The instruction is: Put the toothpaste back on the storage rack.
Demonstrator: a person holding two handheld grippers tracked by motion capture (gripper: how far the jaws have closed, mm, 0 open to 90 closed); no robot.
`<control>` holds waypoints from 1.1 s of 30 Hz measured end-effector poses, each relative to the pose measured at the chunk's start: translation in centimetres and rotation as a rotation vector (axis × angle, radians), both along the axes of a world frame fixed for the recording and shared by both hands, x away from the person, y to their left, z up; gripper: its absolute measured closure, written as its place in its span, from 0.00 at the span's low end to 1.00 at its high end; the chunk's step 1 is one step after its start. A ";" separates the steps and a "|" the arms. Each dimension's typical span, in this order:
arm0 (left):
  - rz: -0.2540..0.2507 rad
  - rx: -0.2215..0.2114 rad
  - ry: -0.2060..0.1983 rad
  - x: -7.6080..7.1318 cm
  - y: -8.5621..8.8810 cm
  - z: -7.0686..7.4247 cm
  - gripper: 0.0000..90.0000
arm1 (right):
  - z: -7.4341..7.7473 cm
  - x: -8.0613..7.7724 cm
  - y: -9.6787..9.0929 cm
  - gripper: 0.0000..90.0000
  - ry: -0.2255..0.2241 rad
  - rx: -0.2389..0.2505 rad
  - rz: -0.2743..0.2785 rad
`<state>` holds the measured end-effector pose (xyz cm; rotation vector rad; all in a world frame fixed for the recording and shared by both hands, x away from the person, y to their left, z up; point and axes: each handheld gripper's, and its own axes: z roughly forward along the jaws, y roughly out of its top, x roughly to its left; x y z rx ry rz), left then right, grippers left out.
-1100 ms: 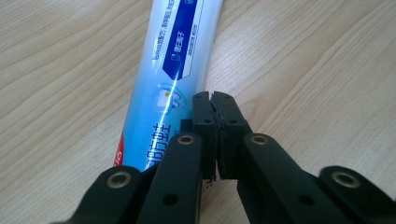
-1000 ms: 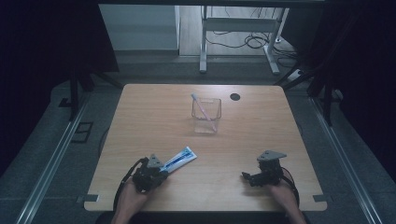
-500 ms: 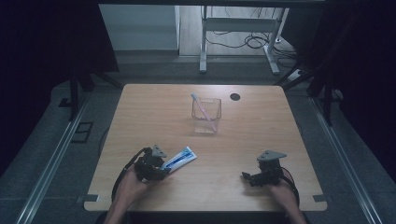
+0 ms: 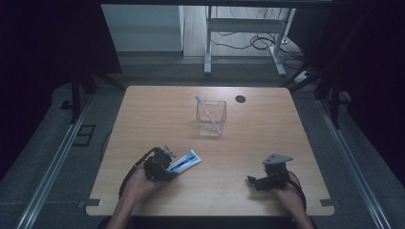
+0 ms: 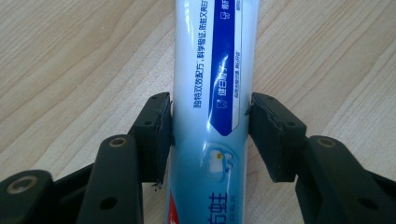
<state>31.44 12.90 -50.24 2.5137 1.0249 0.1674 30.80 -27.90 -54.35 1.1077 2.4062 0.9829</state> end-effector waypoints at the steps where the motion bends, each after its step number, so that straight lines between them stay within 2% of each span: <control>1: 0.000 0.000 0.003 0.1 0.0 0.0 0.55 | 0.0 0.0 0.0 0.00 0.000 0.000 0.000; 18: -0.028 0.054 0.045 1.1 -1.0 -0.5 0.54 | 0.0 0.0 0.0 0.00 0.000 0.000 0.000; 21: -0.031 0.067 0.054 1.2 -1.1 -0.3 0.58 | 0.0 0.0 0.0 0.00 0.000 0.000 0.000; 25: -0.035 0.079 0.053 1.2 -1.3 0.0 0.69 | 0.0 0.0 0.0 0.00 0.001 0.000 -0.001; 30: -0.043 0.067 0.054 1.3 -1.0 0.3 0.77 | 0.0 0.0 0.0 0.00 0.002 0.000 -0.002; 33: -0.034 0.040 0.050 1.1 -0.7 0.3 0.81 | 0.0 0.0 0.0 0.00 0.002 0.001 -0.002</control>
